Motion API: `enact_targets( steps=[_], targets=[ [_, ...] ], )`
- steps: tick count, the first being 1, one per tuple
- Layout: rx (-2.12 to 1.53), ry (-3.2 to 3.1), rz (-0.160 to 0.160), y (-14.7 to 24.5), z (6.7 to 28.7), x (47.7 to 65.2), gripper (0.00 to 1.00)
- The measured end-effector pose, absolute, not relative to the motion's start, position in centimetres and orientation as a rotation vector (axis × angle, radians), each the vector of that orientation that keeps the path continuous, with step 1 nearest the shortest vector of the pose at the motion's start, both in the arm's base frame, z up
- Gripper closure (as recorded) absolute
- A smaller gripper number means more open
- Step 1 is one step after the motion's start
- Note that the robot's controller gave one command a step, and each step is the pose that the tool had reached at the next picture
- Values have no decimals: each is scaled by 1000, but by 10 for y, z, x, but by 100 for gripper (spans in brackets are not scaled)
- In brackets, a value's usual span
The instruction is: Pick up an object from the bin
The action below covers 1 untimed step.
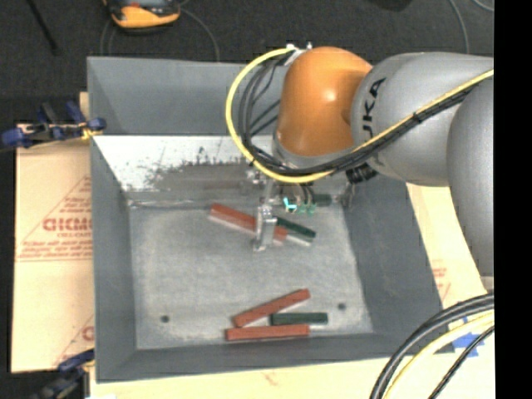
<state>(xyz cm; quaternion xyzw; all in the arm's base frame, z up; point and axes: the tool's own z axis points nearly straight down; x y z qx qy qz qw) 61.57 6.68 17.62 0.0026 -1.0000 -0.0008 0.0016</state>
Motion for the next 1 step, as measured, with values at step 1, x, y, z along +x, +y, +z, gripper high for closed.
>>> enact_targets(
  steps=[1],
  targets=[
    [7,-3146,-4,67,181,617,0]
  ],
)
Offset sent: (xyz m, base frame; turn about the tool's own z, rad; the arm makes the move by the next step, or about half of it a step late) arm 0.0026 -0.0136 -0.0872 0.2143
